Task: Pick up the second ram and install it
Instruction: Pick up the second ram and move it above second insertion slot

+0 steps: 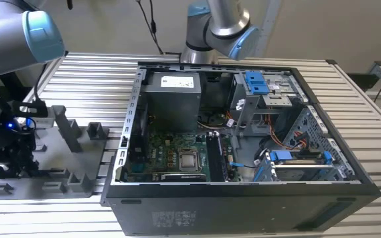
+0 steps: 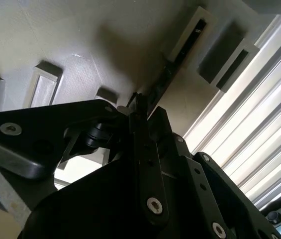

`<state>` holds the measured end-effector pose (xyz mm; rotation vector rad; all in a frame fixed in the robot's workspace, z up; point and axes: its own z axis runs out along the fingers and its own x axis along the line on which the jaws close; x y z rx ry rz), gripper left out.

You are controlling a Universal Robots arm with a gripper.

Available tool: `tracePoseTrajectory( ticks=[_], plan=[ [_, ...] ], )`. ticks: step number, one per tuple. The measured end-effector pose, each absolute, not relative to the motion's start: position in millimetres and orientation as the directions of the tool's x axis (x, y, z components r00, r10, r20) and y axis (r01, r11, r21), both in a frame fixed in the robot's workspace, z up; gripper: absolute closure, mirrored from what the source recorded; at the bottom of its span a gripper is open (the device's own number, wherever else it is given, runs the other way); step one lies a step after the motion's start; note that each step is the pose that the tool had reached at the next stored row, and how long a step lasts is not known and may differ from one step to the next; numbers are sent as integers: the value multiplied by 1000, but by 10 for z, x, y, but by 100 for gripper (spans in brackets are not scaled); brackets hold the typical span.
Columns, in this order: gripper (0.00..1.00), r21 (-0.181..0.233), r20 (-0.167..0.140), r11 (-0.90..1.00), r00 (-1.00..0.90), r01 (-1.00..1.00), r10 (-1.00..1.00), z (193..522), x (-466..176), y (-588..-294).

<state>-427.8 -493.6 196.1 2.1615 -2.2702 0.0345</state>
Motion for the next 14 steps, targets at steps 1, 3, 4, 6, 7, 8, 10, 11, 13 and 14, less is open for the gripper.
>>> tracePoseTrajectory(
  ticks=[1,3,4,6,7,8,10,11,13,14],
  plan=[
    [73,-11,20,49,-49,-999,-999,1961,-4278,-4936],
    [73,-11,20,49,-49,-999,-999,1961,-4280,-4934],
    [73,-11,20,49,-49,-999,-999,1961,-4282,-4932],
    [73,-11,20,49,-49,-999,-999,1961,-4287,-4929],
    [73,-11,20,49,-49,-999,-999,1961,-4287,-4929],
    [73,-11,20,49,-49,-999,-999,1961,-4287,-4929],
    [73,-11,20,49,-49,-999,-999,1961,-4288,-4929],
    [73,-11,20,49,-49,-999,-999,1961,-4288,-4929],
    [76,-11,20,49,-49,-999,-999,1961,-4288,-4929],
    [82,-11,20,49,-49,-999,-999,1961,-4288,-4929]
  ],
)
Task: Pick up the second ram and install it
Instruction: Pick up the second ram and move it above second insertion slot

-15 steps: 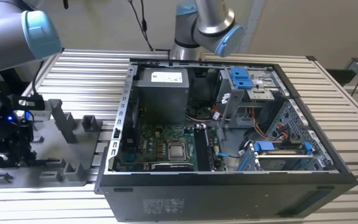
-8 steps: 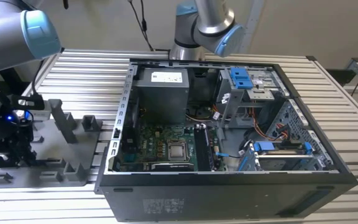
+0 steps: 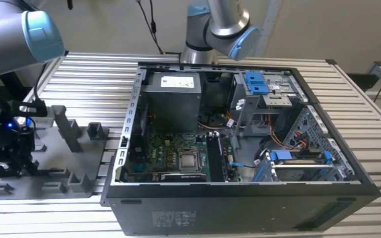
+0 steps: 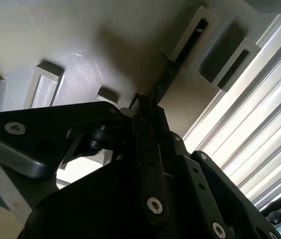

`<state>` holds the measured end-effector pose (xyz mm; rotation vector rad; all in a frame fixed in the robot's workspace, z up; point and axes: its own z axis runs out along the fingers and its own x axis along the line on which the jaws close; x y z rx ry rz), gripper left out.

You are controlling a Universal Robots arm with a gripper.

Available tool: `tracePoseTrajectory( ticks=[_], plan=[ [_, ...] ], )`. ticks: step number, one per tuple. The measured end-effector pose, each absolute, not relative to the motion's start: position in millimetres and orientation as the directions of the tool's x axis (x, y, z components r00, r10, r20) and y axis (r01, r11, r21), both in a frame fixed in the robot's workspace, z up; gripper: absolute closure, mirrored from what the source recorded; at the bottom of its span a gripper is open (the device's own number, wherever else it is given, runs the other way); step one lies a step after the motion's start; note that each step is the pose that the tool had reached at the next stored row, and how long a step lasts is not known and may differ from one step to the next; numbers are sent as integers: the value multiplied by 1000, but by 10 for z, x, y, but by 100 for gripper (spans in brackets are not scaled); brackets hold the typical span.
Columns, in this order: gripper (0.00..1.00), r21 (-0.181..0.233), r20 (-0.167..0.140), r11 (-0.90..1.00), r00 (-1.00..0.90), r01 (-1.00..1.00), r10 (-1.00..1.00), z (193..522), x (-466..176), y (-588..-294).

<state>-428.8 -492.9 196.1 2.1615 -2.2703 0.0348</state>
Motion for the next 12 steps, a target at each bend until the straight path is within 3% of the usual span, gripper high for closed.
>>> tracePoseTrajectory(
  ticks=[12],
  plan=[
    [86,-12,20,49,-49,-999,-999,1970,-4287,-4928]
  ],
)
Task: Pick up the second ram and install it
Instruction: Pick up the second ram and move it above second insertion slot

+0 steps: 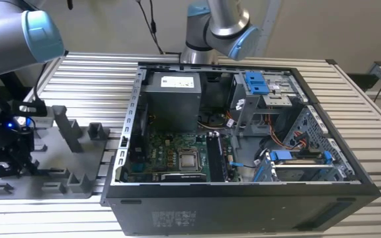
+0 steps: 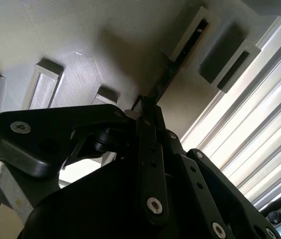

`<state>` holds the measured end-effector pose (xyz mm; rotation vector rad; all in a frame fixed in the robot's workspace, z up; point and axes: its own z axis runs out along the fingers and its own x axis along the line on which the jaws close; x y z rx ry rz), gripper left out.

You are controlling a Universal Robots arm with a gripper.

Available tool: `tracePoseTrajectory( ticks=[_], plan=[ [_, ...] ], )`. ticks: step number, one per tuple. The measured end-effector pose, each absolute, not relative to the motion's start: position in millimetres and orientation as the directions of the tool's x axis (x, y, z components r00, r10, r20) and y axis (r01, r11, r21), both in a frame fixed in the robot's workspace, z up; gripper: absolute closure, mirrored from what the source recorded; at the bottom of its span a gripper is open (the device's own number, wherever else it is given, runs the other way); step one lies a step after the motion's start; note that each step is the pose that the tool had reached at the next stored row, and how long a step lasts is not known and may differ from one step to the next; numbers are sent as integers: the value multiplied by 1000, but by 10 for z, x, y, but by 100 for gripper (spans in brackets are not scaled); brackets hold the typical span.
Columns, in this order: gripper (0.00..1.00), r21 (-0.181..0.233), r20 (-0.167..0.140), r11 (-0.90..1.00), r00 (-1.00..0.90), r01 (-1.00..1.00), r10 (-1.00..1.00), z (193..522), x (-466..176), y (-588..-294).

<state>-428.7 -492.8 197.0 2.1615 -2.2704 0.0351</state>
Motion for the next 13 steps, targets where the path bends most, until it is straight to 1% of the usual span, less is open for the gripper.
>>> tracePoseTrajectory(
  ticks=[13],
  plan=[
    [86,-12,20,49,-49,-999,-999,2085,-4288,-4929]
  ],
)
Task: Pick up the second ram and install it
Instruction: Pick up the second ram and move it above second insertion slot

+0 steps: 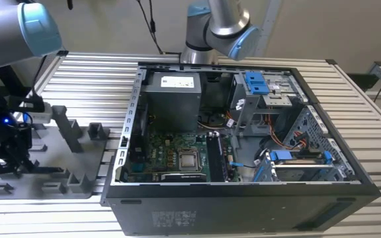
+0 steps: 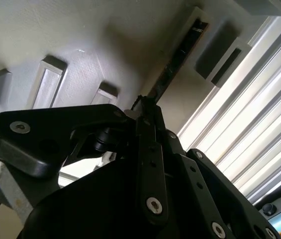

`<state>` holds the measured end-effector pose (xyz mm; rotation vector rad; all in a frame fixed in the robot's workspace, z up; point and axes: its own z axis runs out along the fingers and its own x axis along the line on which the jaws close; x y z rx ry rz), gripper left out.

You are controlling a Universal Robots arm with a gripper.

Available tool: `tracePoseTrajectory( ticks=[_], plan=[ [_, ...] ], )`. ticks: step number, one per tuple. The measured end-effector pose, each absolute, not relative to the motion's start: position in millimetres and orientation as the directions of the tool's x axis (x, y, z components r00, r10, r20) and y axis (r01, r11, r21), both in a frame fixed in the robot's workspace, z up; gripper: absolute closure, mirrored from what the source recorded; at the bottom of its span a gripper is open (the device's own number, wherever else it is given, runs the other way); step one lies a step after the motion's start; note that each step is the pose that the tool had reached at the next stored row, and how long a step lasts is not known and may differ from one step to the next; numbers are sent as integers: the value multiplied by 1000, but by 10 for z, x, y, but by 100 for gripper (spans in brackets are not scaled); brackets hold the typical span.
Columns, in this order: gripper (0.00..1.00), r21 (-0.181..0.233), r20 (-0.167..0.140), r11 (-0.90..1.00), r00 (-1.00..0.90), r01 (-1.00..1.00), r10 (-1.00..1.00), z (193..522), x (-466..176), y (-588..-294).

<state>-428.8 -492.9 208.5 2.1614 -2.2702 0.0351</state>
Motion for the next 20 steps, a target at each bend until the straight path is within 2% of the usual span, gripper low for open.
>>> tracePoseTrajectory(
  ticks=[20],
  plan=[
    [86,-11,20,49,-49,-999,-999,2225,-4288,-4927]
  ],
)
